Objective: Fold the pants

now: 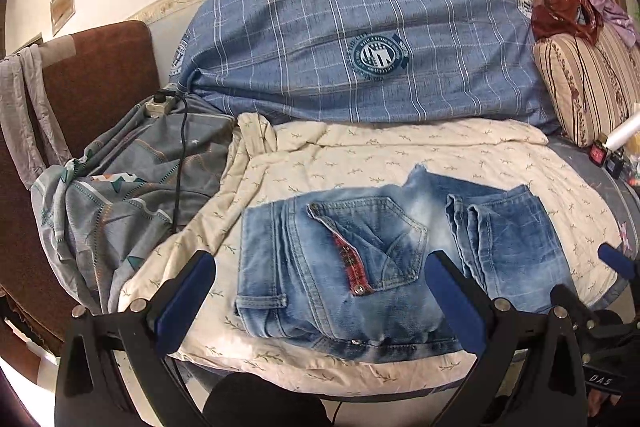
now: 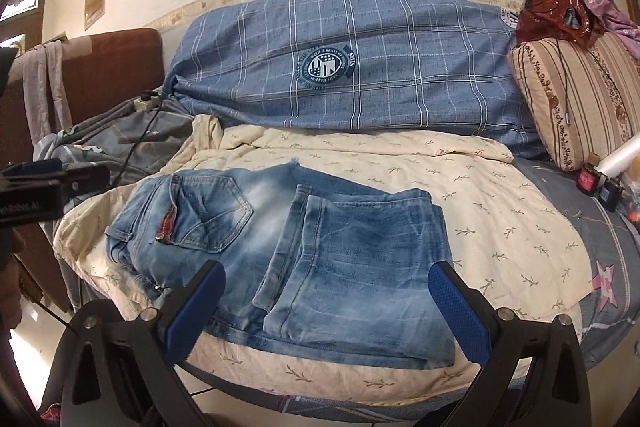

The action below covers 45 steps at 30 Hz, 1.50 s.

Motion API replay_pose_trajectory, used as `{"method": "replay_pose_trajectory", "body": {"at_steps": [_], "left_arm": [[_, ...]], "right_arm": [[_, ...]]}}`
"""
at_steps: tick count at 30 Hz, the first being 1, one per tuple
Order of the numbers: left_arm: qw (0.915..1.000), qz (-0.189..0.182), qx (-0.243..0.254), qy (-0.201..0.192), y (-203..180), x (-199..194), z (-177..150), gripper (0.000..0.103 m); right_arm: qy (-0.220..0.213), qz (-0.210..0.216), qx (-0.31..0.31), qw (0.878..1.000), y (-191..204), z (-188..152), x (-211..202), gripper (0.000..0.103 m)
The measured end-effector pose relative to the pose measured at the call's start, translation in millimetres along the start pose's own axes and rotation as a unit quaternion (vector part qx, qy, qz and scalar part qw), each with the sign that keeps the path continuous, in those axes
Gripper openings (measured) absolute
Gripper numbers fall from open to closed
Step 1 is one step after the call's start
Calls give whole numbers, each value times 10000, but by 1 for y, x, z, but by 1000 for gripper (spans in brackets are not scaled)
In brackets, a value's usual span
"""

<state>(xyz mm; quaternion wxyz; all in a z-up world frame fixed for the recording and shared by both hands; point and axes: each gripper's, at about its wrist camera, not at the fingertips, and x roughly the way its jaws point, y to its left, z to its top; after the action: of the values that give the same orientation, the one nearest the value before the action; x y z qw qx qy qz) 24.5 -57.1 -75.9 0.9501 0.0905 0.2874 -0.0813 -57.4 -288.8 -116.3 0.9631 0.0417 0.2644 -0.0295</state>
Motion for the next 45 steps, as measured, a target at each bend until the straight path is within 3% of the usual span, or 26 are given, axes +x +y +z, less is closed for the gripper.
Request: {"method": "replay_pose_trajectory", "body": {"at_steps": [13, 19, 27, 33, 45], "left_arm": [[9956, 708, -560, -267, 73, -9, 14, 103], [9909, 1014, -828, -310, 100, -15, 16, 103], [9873, 1235, -895, -436, 113, -28, 21, 103], [9820, 1467, -1020, -613, 128, -46, 27, 103], [9790, 1542, -997, -885, 132, -72, 32, 103]], "right_arm": [[-19, 357, -22, 9994, 23, 23, 9, 103], [-219, 539, -95, 9983, 37, 43, 8, 103], [-325, 573, -335, 9973, 46, 45, 1, 103], [-352, 621, -150, 9973, 38, 47, -4, 103], [-404, 657, -175, 9969, 38, 49, -13, 103]]}}
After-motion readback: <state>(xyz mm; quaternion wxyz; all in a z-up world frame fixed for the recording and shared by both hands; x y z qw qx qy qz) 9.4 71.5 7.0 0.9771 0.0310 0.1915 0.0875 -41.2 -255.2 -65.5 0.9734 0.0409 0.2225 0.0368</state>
